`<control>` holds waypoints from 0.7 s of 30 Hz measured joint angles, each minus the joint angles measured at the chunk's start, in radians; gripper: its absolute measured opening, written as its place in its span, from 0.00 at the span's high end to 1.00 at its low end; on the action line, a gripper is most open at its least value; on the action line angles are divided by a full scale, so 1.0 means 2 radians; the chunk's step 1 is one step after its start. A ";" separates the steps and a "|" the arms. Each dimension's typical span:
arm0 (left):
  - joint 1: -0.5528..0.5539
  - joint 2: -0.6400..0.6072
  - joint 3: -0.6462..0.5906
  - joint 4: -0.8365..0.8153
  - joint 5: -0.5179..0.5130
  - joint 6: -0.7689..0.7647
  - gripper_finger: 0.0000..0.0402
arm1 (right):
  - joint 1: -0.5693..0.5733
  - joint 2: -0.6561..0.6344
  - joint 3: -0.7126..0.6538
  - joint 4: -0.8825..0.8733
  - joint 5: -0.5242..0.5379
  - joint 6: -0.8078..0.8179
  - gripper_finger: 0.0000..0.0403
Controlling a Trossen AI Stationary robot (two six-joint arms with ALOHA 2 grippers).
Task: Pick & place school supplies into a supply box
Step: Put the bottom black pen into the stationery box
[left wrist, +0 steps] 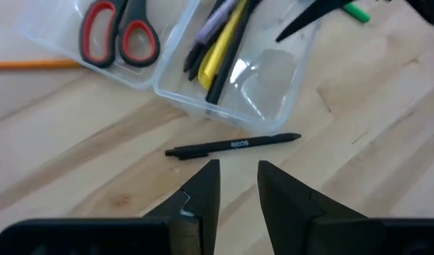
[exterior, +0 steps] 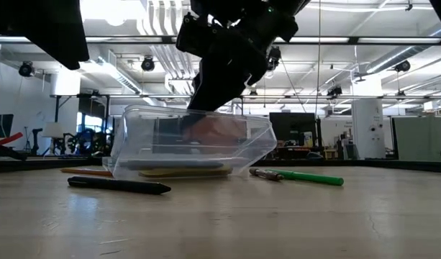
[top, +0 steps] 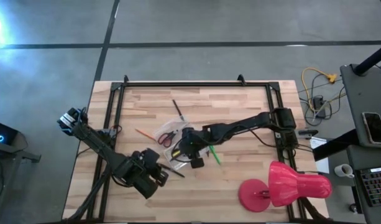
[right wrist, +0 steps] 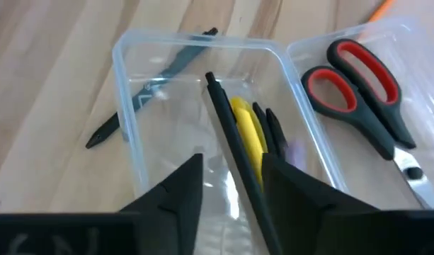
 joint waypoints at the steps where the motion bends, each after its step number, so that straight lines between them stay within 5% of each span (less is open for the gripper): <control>1: 0.000 0.000 -0.002 0.008 0.002 0.001 0.80 | 0.000 -0.004 0.000 0.000 0.003 0.000 0.62; 5: 0.000 0.000 -0.024 0.064 0.005 0.028 0.80 | -0.004 -0.036 0.000 -0.005 0.004 -0.005 0.55; 12: 0.003 0.000 -0.097 0.256 0.049 0.225 0.80 | -0.023 -0.102 -0.003 -0.056 0.049 -0.044 0.50; 21: 0.030 0.000 -0.151 0.263 0.056 0.321 0.80 | -0.045 -0.154 -0.009 -0.151 0.113 -0.043 0.50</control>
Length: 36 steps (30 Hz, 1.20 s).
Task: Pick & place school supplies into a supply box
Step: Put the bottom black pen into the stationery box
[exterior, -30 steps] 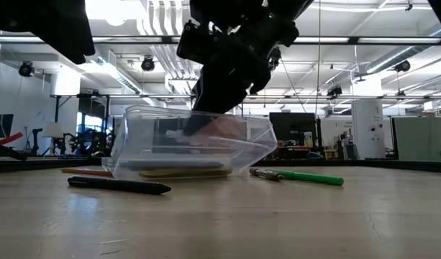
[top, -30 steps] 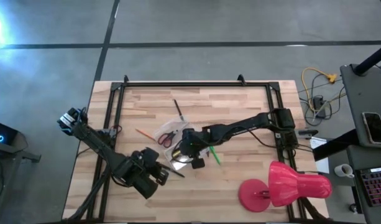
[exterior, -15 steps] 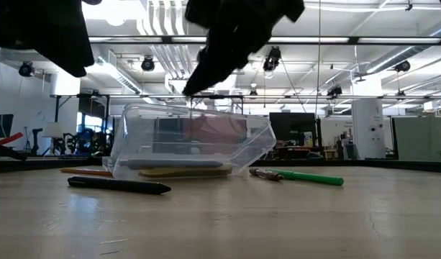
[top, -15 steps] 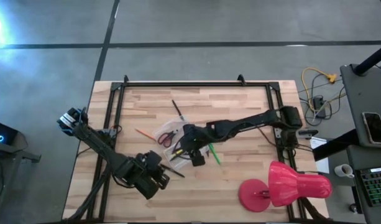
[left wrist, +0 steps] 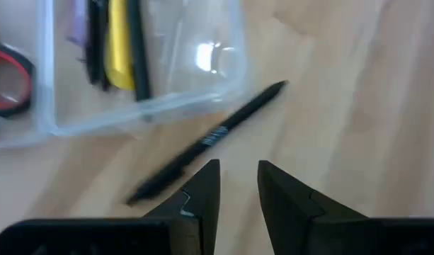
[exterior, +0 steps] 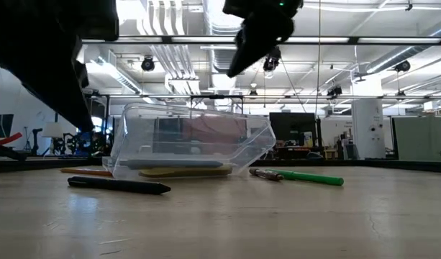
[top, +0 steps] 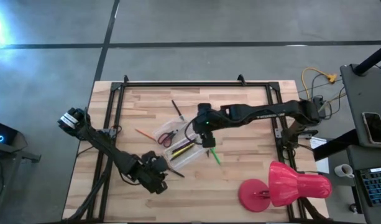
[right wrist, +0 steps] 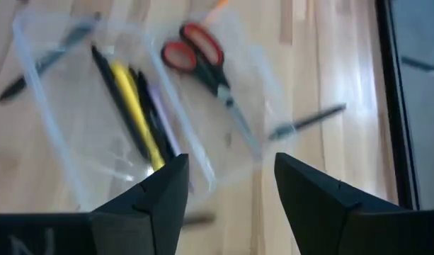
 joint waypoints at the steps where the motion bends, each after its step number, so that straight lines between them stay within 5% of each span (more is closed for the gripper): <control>1: 0.005 0.000 -0.003 0.000 0.000 0.015 0.80 | 0.000 -0.005 0.000 -0.013 0.000 0.000 0.50; 15: 0.056 0.000 -0.019 0.003 0.061 0.238 0.80 | -0.011 -0.064 -0.053 -0.057 0.050 0.059 0.50; 36: 0.074 0.020 -0.097 0.118 0.108 0.262 0.80 | -0.023 -0.063 -0.072 -0.054 0.090 0.090 0.50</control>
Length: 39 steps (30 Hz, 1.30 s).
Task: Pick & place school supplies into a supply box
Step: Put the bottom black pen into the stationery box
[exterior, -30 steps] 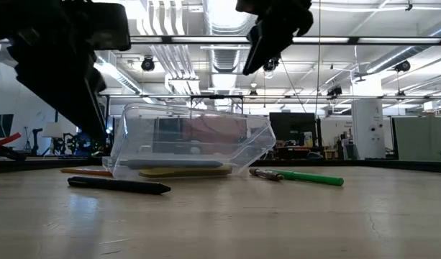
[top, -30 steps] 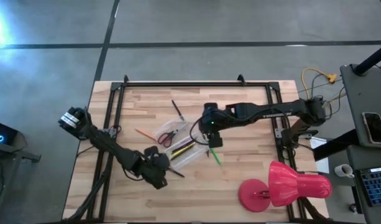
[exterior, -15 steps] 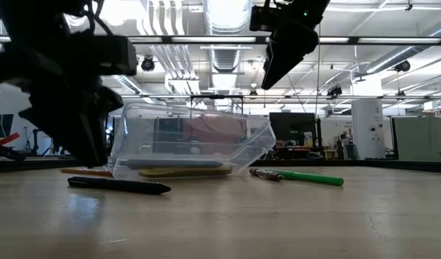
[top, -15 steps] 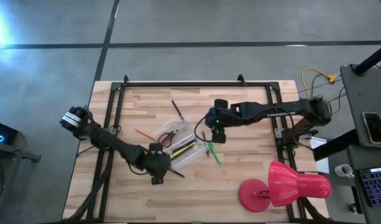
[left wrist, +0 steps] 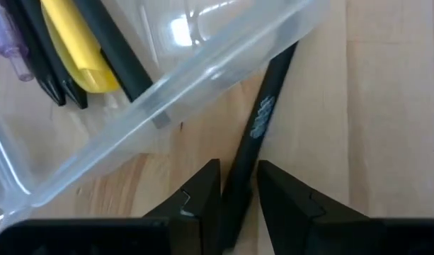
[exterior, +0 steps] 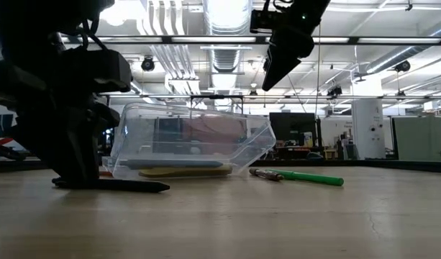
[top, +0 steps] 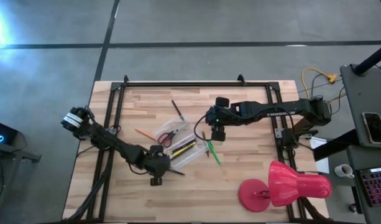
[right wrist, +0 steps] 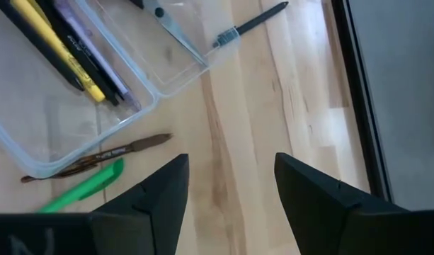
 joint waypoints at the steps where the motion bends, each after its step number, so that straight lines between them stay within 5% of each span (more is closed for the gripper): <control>1: -0.002 0.003 0.002 -0.001 0.001 0.000 0.80 | 0.000 0.000 0.000 0.000 0.000 0.002 0.50; 8: -0.014 0.049 0.022 -0.018 -0.004 0.009 0.81 | -0.003 0.000 0.000 0.000 0.000 0.015 0.50; 14: -0.015 0.062 0.046 -0.066 0.007 0.007 0.94 | -0.004 0.000 -0.001 -0.003 0.001 0.016 0.50; 21: -0.022 0.061 0.102 -0.144 0.040 0.005 0.96 | -0.008 0.000 -0.001 -0.008 0.002 0.014 0.50; 27: -0.034 0.058 0.184 -0.220 0.118 -0.015 0.97 | -0.009 0.000 -0.001 -0.014 0.002 0.002 0.50; 39: -0.038 0.036 0.290 -0.289 0.084 -0.141 0.98 | -0.009 0.000 -0.001 -0.036 0.002 -0.012 0.50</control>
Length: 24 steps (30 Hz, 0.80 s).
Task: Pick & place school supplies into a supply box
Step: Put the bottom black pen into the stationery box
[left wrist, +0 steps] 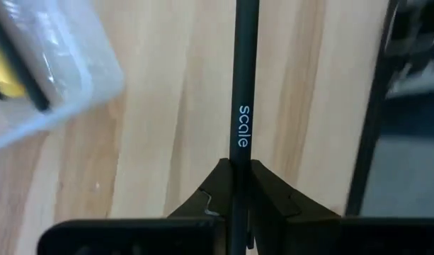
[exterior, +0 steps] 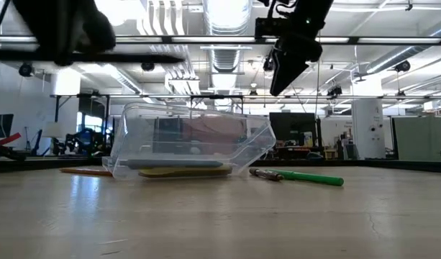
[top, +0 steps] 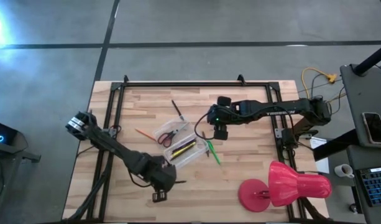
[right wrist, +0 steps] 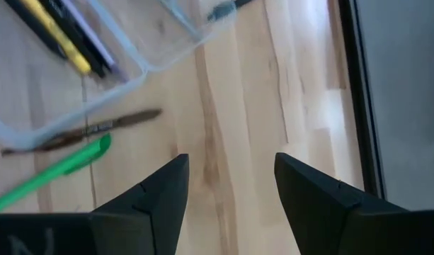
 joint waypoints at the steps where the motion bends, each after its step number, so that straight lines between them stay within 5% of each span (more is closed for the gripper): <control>1: 0.003 -0.004 0.007 0.001 -0.011 -0.016 0.98 | 0.000 0.000 0.000 -0.007 0.000 0.000 0.50; 12: 0.100 -0.026 0.022 0.036 -0.102 -0.127 0.97 | 0.000 -0.033 -0.037 -0.028 -0.002 0.031 0.50; 19: 0.167 -0.004 -0.007 0.040 -0.098 -0.110 0.97 | 0.002 -0.101 -0.113 -0.023 -0.004 0.100 0.50; 24: 0.180 -0.004 -0.050 0.052 -0.048 -0.106 0.97 | 0.007 -0.161 -0.170 -0.020 -0.005 0.153 0.50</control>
